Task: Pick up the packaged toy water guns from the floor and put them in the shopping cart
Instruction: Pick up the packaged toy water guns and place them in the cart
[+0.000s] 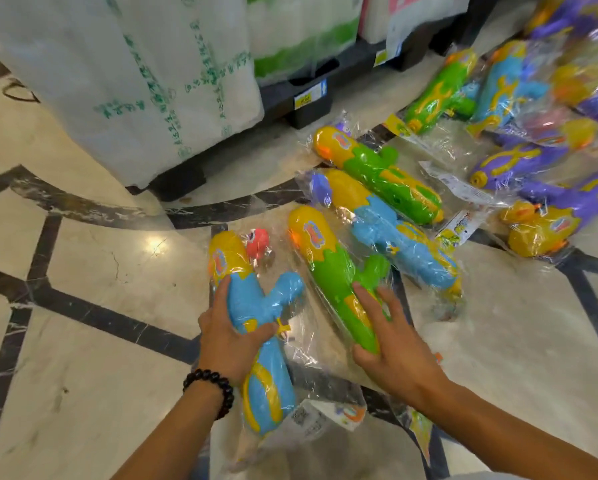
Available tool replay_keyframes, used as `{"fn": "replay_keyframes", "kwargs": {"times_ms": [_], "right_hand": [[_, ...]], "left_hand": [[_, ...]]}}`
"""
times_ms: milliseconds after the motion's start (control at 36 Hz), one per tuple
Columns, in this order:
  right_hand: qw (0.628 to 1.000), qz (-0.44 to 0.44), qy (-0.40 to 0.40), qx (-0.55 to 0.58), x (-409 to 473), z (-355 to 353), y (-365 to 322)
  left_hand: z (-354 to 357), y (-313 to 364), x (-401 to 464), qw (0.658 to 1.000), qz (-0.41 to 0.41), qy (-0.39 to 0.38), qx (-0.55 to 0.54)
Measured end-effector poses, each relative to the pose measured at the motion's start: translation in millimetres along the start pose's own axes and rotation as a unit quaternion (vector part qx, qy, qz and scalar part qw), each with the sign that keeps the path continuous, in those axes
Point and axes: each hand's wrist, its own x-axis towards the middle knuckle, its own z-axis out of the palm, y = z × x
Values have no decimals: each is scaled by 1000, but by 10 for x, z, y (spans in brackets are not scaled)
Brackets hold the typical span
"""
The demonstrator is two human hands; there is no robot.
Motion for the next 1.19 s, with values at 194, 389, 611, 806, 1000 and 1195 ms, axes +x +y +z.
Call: {"fn": "replay_keyframes", "kwargs": {"times_ms": [194, 389, 611, 806, 1000, 1195], "right_hand": [[996, -40, 5, 74, -43, -391, -258], [988, -26, 63, 141, -603, -1353, -975], [979, 27, 136, 148, -1545, -3235, -1921], [973, 36, 194, 119, -2497, -5222, -2762], [952, -12, 300, 62, -3344, -7212, -3524], [920, -63, 385, 34, -4108, -8739, -4137]], "left_hand": [[-162, 537, -92, 986, 40, -8, -162], [-720, 1791, -758, 985, 82, -54, -143], [-1602, 3685, -1962, 984, 146, -99, -18], [-2444, 5760, -3033, 970, 225, -91, -5], [-3210, 7922, -3886, 933, 354, -62, -9], [-3732, 9491, -4688, 897, 439, -50, -19]]}}
